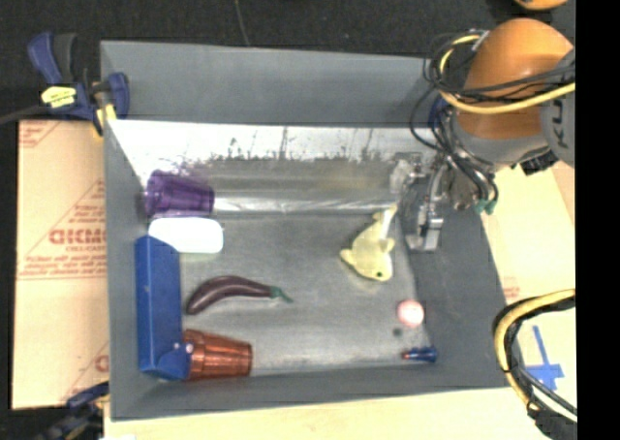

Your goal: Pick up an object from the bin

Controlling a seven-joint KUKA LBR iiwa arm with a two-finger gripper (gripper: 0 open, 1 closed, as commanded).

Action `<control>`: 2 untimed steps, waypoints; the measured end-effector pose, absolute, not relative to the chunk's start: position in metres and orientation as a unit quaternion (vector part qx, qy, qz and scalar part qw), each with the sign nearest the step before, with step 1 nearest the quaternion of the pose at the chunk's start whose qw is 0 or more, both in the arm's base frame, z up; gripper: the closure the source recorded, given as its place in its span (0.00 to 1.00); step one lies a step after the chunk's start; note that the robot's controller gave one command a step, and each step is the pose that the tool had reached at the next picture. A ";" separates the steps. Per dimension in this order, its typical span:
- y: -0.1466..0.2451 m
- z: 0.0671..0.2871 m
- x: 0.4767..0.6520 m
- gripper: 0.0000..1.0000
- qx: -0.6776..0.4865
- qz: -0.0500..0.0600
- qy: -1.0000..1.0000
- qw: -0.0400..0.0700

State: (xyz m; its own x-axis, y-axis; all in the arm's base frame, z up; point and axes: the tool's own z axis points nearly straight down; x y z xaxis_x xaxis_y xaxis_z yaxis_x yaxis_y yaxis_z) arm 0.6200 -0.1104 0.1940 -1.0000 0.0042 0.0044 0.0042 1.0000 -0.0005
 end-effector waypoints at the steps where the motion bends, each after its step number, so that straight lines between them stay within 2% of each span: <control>1: -0.110 0.199 0.622 0.00 -0.001 0.001 -1.000 -0.002; 2: -0.091 0.168 0.622 0.00 0.075 0.002 -0.997 -0.004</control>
Offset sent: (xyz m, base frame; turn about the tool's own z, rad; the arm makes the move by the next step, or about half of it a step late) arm -0.0006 0.0354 -0.0495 -0.2497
